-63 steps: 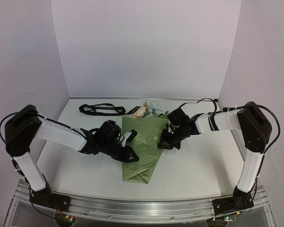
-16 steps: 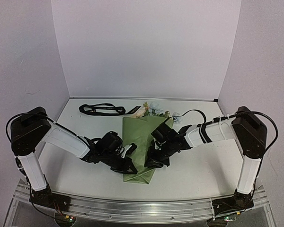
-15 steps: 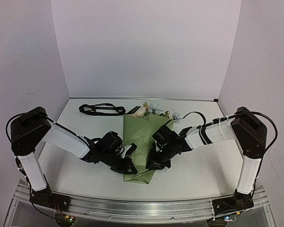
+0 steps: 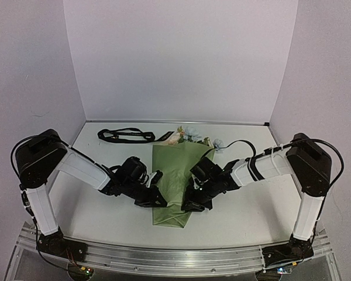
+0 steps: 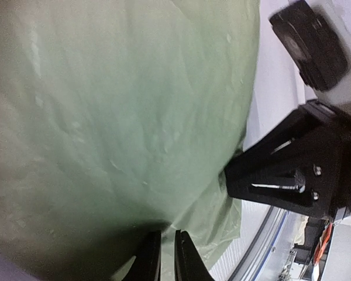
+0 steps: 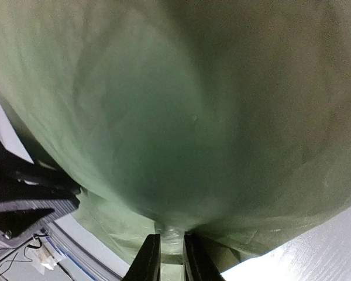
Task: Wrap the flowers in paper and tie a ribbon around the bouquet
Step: Press the fold line on the folded bouquet.
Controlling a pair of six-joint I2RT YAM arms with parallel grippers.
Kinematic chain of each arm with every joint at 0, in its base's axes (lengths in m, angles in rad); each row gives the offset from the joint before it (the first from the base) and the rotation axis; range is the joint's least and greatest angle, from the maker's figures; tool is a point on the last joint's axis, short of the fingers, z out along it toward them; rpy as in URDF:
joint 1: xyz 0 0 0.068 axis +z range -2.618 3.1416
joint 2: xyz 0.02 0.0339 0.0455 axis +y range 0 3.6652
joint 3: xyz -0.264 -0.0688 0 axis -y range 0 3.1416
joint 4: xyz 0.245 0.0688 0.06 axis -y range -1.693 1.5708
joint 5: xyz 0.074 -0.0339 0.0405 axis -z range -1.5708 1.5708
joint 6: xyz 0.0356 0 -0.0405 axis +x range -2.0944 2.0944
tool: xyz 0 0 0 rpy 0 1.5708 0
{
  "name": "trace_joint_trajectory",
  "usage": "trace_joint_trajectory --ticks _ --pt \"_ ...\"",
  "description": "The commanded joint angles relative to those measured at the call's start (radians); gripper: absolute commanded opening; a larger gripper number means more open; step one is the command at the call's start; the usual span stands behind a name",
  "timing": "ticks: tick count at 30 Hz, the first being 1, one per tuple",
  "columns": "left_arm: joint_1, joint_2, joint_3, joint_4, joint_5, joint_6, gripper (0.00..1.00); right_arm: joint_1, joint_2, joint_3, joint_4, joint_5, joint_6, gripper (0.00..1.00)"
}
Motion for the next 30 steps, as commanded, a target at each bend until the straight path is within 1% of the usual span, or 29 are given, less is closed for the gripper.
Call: trace_joint_trajectory --ticks 1,9,20,30 --pt "0.077 0.059 0.026 0.050 0.020 -0.058 0.11 0.002 -0.028 -0.008 -0.078 -0.014 -0.038 0.15" --pt "0.188 0.145 0.109 0.029 0.062 -0.089 0.12 0.003 -0.037 0.010 -0.124 -0.035 -0.070 0.15" --pt "0.338 0.246 0.266 -0.065 0.101 -0.065 0.13 0.001 -0.035 0.011 -0.135 -0.049 -0.088 0.15" --pt "0.463 0.417 0.542 -0.173 0.171 -0.022 0.14 -0.001 -0.019 0.019 -0.135 -0.061 -0.088 0.15"
